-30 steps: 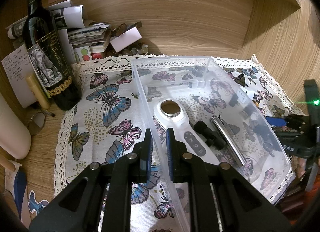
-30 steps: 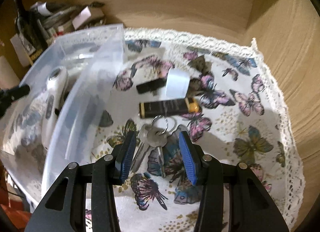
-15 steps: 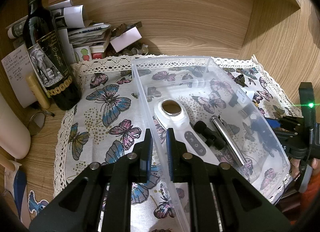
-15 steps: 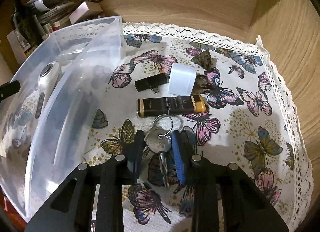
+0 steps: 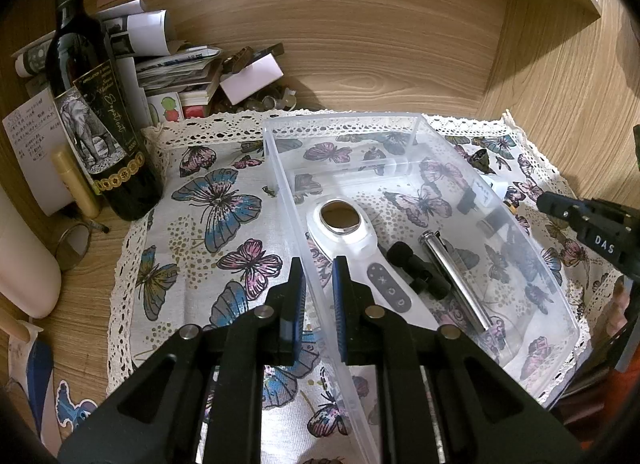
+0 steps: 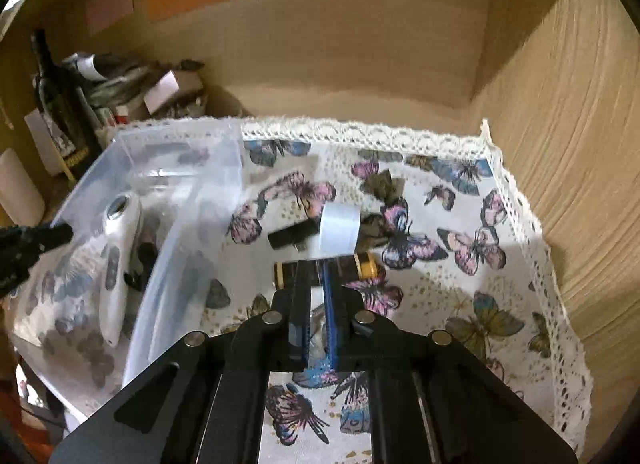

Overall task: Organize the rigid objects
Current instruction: 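Grasp the silver key on the key ring with the right gripper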

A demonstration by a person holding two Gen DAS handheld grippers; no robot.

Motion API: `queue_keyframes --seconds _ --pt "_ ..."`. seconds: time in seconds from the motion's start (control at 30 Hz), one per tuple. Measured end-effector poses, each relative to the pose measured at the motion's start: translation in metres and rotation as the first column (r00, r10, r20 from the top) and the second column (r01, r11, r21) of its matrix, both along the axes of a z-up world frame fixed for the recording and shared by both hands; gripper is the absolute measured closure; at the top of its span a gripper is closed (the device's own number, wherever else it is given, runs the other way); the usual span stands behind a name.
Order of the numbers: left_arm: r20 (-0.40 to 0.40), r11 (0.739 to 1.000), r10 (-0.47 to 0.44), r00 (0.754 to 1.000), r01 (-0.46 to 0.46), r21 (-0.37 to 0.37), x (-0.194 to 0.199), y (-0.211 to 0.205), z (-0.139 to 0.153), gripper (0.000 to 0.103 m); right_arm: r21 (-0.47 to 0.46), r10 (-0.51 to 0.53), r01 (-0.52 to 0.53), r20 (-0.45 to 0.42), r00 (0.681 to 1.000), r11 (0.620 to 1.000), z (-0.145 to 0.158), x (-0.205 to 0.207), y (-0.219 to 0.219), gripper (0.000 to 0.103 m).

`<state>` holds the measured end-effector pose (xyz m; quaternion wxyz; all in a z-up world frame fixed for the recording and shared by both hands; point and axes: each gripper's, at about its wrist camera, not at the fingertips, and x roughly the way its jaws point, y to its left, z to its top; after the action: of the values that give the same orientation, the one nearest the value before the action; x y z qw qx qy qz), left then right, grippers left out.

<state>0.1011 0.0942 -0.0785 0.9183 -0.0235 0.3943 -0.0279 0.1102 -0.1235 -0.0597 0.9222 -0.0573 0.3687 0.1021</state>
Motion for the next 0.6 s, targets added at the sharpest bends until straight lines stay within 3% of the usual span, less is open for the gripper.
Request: queue_keyframes --seconds 0.17,0.23,0.3,0.33,0.5,0.6 --pt "0.000 1.000 -0.001 1.000 0.001 0.001 0.000 0.000 0.000 0.090 0.020 0.028 -0.027 -0.062 0.998 0.999 -0.004 0.001 -0.003 0.096" --pt "0.000 1.000 -0.001 1.000 0.001 0.000 0.000 0.000 0.000 0.090 -0.012 0.028 -0.029 -0.085 0.996 1.000 -0.012 0.001 -0.002 0.088" --pt "0.000 1.000 0.000 1.000 0.000 0.000 0.000 0.000 0.000 0.090 -0.037 0.022 -0.026 -0.107 0.994 0.999 -0.019 0.001 -0.002 0.065" --pt "0.000 1.000 0.000 1.000 0.000 0.001 0.000 0.000 0.000 0.090 -0.038 0.017 -0.022 -0.115 0.993 0.999 -0.023 0.000 -0.004 0.061" --pt "0.000 1.000 0.000 1.000 0.000 0.004 0.000 0.000 0.000 0.090 -0.044 0.017 -0.025 -0.183 0.983 0.999 -0.044 0.000 -0.009 0.054" --pt "0.001 1.000 0.001 1.000 -0.001 0.005 0.000 0.000 0.000 0.090 -0.094 0.021 -0.040 -0.191 0.981 0.995 -0.053 0.001 -0.006 0.049"
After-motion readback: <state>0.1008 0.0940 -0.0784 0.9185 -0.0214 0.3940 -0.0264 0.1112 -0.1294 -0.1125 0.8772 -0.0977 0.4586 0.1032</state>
